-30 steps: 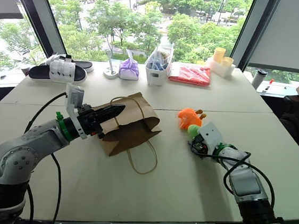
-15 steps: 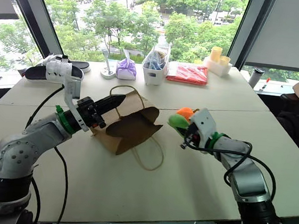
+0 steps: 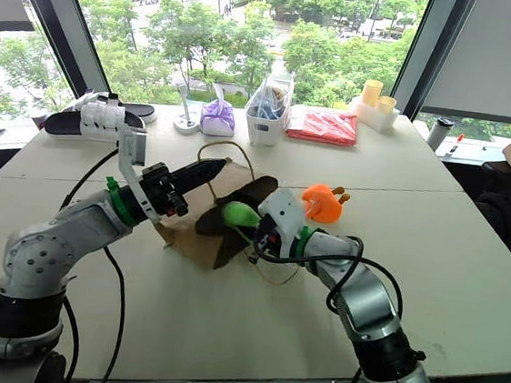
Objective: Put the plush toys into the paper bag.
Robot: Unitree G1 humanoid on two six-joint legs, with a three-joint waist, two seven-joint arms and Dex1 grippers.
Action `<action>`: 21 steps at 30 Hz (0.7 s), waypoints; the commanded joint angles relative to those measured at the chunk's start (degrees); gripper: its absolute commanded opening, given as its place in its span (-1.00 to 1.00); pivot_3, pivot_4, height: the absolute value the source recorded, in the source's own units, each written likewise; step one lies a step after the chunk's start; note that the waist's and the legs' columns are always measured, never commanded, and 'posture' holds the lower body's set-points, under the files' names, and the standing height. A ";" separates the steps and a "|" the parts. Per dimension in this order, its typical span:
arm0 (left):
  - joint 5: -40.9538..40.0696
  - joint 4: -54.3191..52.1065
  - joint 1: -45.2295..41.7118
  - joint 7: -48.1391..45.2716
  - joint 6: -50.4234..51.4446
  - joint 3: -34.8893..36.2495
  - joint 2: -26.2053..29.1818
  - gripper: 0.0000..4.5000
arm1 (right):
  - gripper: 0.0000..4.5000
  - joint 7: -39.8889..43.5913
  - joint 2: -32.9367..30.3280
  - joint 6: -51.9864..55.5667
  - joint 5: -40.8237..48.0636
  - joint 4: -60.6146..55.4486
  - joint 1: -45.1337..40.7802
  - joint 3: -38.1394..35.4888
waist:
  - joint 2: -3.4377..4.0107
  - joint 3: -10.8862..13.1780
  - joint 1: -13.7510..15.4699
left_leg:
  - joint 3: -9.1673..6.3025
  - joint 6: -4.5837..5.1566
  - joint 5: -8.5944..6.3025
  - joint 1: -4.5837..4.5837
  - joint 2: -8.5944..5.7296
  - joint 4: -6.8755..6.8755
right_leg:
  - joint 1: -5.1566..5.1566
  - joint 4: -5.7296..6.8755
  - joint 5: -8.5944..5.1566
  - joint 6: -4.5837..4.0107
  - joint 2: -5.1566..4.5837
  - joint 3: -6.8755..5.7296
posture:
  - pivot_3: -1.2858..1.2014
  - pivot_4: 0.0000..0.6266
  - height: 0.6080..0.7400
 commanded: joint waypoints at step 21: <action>-7.29 -2.03 -0.27 6.61 -1.40 3.45 -1.25 -1.00 | 0.97 -0.45 11.44 -7.56 -2.68 13.39 -10.63 2.44 | -0.01 0.00 -0.20 | -0.03 -0.11 0.06 -0.01 0.00 -0.08 | -0.12 0.03 0.00 0.00 0.02 0.01 | 0.03 -0.52 1.00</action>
